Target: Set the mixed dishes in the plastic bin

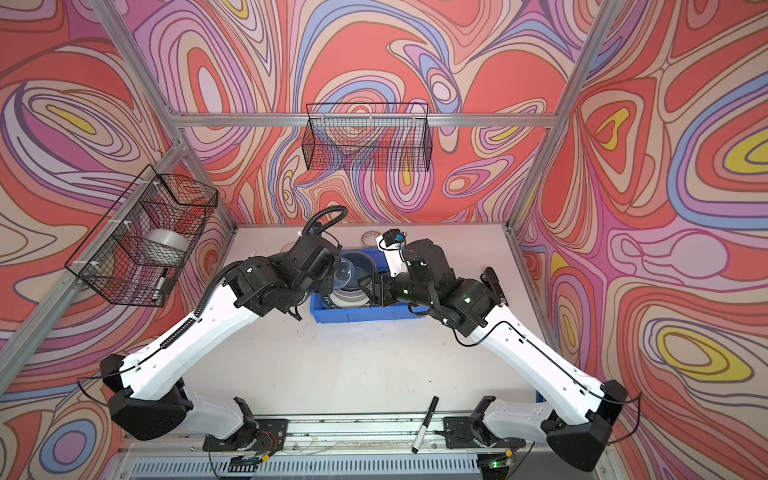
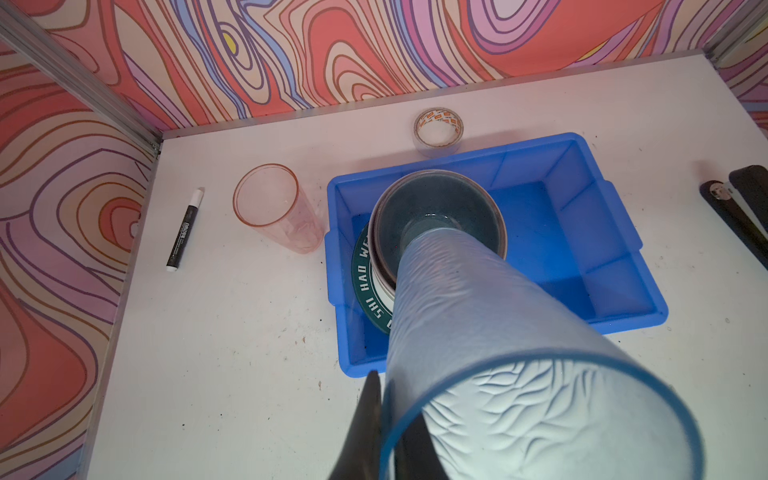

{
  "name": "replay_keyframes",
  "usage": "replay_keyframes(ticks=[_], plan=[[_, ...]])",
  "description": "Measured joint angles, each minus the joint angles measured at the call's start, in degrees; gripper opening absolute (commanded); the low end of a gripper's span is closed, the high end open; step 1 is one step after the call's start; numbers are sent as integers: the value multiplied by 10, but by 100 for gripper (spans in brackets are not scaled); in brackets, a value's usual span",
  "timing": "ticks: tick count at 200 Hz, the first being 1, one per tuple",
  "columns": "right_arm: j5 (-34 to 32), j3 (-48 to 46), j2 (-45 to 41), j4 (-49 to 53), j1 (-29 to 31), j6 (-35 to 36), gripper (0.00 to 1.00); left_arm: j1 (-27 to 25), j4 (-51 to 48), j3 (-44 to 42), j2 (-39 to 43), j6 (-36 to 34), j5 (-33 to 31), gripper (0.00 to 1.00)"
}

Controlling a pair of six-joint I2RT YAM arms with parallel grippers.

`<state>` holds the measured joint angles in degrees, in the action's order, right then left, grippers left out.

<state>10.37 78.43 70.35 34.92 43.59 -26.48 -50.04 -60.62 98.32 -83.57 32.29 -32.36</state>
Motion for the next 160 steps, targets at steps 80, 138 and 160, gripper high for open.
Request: replay_keyframes(ticks=[80,138,160], plan=[[-11,4,38,-53,0,-12,49,-26,3,12,-16,8,-23,0],[-40,15,70,-64,0,-17,46,-40,10,18,-29,3,-25,0],[-57,16,83,-62,0,-17,41,-44,13,21,-31,-2,-27,0]])
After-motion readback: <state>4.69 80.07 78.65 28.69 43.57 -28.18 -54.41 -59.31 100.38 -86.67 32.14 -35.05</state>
